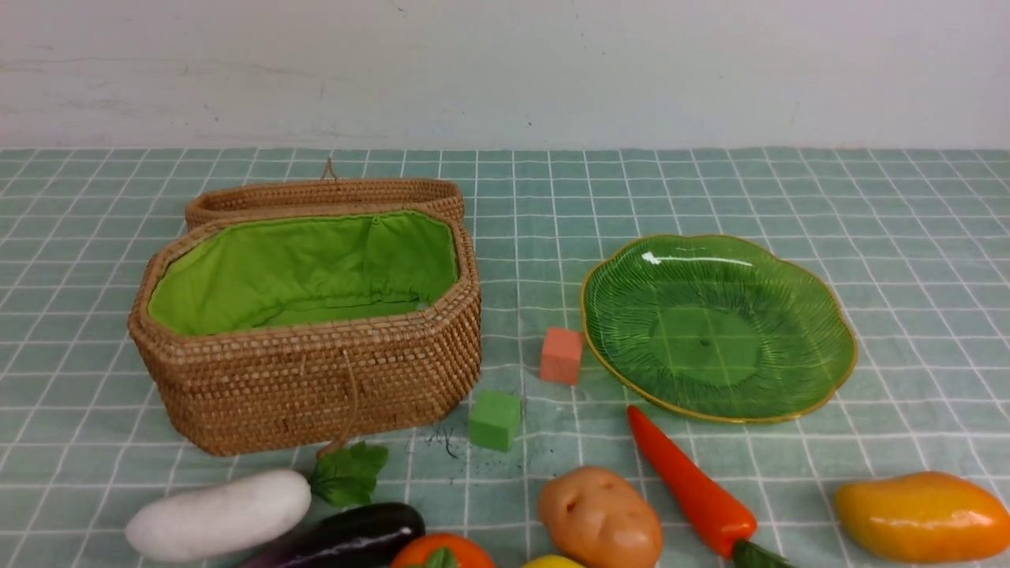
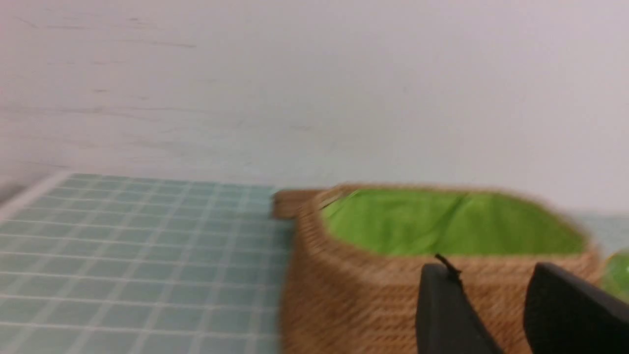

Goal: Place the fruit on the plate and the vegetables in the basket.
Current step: Take a daikon with your left arm and place it on the basket on the left.

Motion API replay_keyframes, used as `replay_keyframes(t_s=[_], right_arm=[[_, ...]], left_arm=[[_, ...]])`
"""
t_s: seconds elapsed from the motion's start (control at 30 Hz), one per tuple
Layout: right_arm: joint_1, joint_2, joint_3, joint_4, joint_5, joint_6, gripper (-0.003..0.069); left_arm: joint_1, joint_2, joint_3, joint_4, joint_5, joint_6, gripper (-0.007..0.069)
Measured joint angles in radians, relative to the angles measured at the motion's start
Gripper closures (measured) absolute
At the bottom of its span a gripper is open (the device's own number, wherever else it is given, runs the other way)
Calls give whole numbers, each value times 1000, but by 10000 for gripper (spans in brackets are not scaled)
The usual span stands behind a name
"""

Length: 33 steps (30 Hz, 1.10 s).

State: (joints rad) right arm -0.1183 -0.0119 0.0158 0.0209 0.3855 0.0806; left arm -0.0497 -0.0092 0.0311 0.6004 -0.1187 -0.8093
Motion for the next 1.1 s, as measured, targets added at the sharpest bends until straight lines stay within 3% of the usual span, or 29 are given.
replay_keyframes(t_s=[0.03, 0.07, 0.17, 0.37, 0.43, 0.47, 0.5, 0.57, 0.63, 0.73, 0.87, 0.97, 1.1], right_arm=[[0, 0, 0, 0, 0, 0, 415], [0, 0, 0, 0, 0, 0, 415], [0, 0, 0, 0, 0, 0, 415], [0, 0, 0, 0, 0, 0, 415], [0, 0, 0, 0, 0, 0, 415], [0, 0, 0, 0, 0, 0, 415], [0, 0, 0, 0, 0, 0, 415], [0, 0, 0, 0, 0, 0, 415], [0, 0, 0, 0, 0, 0, 415], [0, 0, 0, 0, 0, 0, 415], [0, 0, 0, 0, 0, 0, 415], [0, 0, 0, 0, 0, 0, 415], [0, 0, 0, 0, 0, 0, 415]], left_arm=[[0, 0, 0, 0, -10, 0, 386], [0, 0, -2, -9, -98, -103, 386], [0, 0, -55, -12, -174, -205, 386], [0, 36, -337, -20, -55, -352, 386], [0, 129, -518, -26, 140, -417, 386], [0, 137, -544, -26, 160, -423, 386], [0, 210, -628, -34, 333, -432, 386], [0, 266, -686, -38, 481, -429, 386], [0, 388, -765, -31, 795, -382, 386], [0, 497, -790, 18, 1019, -318, 386], [0, 601, -797, 38, 1178, -297, 386], [0, 694, -797, -44, 1301, -291, 386], [0, 788, -797, -175, 1339, -239, 386]])
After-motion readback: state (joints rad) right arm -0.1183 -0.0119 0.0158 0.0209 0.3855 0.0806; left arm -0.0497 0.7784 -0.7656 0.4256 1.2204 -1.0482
